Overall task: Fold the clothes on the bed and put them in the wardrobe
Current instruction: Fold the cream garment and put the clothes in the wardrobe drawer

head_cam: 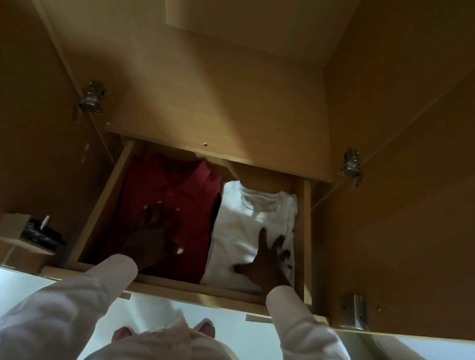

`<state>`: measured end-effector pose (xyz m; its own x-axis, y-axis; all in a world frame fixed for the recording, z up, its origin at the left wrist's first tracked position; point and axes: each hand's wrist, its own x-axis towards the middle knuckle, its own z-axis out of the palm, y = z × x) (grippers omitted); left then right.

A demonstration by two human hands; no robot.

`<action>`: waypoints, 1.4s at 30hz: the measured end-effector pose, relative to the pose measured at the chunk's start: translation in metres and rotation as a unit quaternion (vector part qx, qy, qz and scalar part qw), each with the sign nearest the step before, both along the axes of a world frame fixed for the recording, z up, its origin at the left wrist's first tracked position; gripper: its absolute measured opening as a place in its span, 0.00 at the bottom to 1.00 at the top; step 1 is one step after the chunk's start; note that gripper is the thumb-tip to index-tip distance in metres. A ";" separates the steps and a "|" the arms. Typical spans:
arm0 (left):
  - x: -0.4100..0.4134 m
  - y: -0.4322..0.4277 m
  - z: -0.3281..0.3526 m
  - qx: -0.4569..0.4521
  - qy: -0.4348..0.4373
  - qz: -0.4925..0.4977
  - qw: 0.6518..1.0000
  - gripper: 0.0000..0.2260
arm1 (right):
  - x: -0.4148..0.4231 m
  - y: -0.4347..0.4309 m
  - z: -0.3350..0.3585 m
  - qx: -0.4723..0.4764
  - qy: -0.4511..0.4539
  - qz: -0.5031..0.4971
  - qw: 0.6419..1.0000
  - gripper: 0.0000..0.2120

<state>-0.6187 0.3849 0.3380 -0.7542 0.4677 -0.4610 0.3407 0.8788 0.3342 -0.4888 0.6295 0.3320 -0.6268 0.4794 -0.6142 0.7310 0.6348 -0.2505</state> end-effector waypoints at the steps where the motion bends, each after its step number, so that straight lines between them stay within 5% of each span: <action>1: 0.001 0.001 0.004 -0.008 0.005 -0.006 1.000 0.43 | 0.006 -0.004 -0.003 -0.006 -0.025 0.010 1.000 0.63; 20: 0.000 -0.017 -0.003 0.017 0.046 -0.028 0.998 0.42 | -0.062 0.014 0.002 0.013 -0.077 -0.005 0.997 0.63; 22: 0.004 -0.032 0.001 0.035 0.059 -0.030 0.997 0.37 | -0.059 0.008 0.006 0.008 -0.028 -0.016 0.999 0.60; 25: 0.017 -0.058 0.009 0.075 0.085 -0.023 0.993 0.36 | -0.059 -0.024 0.018 0.048 0.190 0.008 0.981 0.45; 28: 0.038 -0.077 0.019 0.133 0.120 0.026 0.983 0.33 | -0.063 -0.079 0.021 -0.066 0.306 0.116 0.943 0.38; 32: 0.048 -0.090 0.018 0.153 0.165 -0.003 0.974 0.22 | -0.070 -0.135 -0.015 0.005 0.229 0.301 0.926 0.38; 35: 0.047 -0.089 0.022 0.140 0.171 0.011 0.975 0.19 | -0.078 -0.145 -0.036 0.046 0.135 0.292 0.946 0.35; 42: 0.046 -0.087 0.020 0.134 0.174 0.003 0.976 0.21 | -0.115 -0.129 -0.026 0.012 0.121 0.284 0.951 0.45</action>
<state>-0.5727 0.2975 0.3579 -0.8463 0.5312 -0.0389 0.4693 0.7782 0.4173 -0.6035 0.5010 0.3057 -0.9103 0.0339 -0.4125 0.1922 0.9173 -0.3488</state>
